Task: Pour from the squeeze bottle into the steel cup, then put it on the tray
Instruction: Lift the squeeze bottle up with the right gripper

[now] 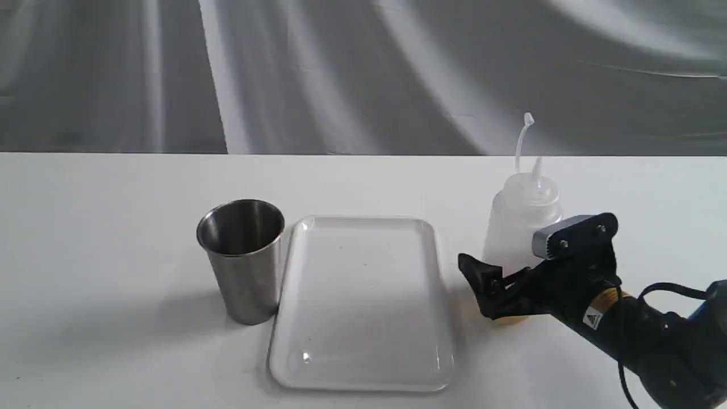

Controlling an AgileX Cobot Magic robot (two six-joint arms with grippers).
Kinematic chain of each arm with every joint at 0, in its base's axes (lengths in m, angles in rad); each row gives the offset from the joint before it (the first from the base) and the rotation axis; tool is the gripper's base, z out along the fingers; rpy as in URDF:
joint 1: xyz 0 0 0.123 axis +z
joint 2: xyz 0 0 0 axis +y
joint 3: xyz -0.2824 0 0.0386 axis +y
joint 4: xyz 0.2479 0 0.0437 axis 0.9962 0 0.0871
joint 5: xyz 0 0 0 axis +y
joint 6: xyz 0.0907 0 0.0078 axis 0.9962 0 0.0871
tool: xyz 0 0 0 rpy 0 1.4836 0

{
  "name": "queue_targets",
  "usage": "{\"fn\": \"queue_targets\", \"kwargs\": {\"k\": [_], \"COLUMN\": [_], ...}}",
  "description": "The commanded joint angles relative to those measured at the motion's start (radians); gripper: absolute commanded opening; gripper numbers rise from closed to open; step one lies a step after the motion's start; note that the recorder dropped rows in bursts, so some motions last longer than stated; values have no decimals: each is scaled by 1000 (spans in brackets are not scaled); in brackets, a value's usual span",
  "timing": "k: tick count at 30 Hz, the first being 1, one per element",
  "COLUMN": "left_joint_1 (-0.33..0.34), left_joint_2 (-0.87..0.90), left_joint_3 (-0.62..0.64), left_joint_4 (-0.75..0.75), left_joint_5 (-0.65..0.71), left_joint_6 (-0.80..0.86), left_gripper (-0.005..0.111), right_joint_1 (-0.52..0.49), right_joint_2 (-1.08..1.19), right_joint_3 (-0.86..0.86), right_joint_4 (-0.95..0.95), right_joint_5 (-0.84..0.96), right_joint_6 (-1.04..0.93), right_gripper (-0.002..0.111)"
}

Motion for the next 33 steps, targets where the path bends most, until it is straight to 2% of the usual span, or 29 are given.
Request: {"fn": "queue_targets", "kwargs": {"k": [1,6,11,14,22,33], "left_joint_1": [-5,-5,-5,-5,-5,-5], "left_joint_2": [-3,-3,-3,-3,-3,-3], "left_joint_3": [4,4,4,4,4,4], "left_joint_4": [1,1,1,1,1,1], "left_joint_5": [-8,-8,-8,-8,-8,-8], "left_joint_6": [-5,-3,-3,-3,-5,-3], "left_gripper": [0,0,0,0,0,0], "right_joint_1": [-6,-6,-6,-6,-6,-6], "right_joint_2": [1,1,1,-1,-97,-392], "right_joint_3": [-4,-4,-4,-4,-4,-4], "right_joint_4": [-8,-8,-8,-8,-1,11], "right_joint_5": [-7,-7,-7,-7,28,203], "right_joint_6": [43,49,49,49,49,49], "right_gripper": [93,59,16,0,0,0]}}
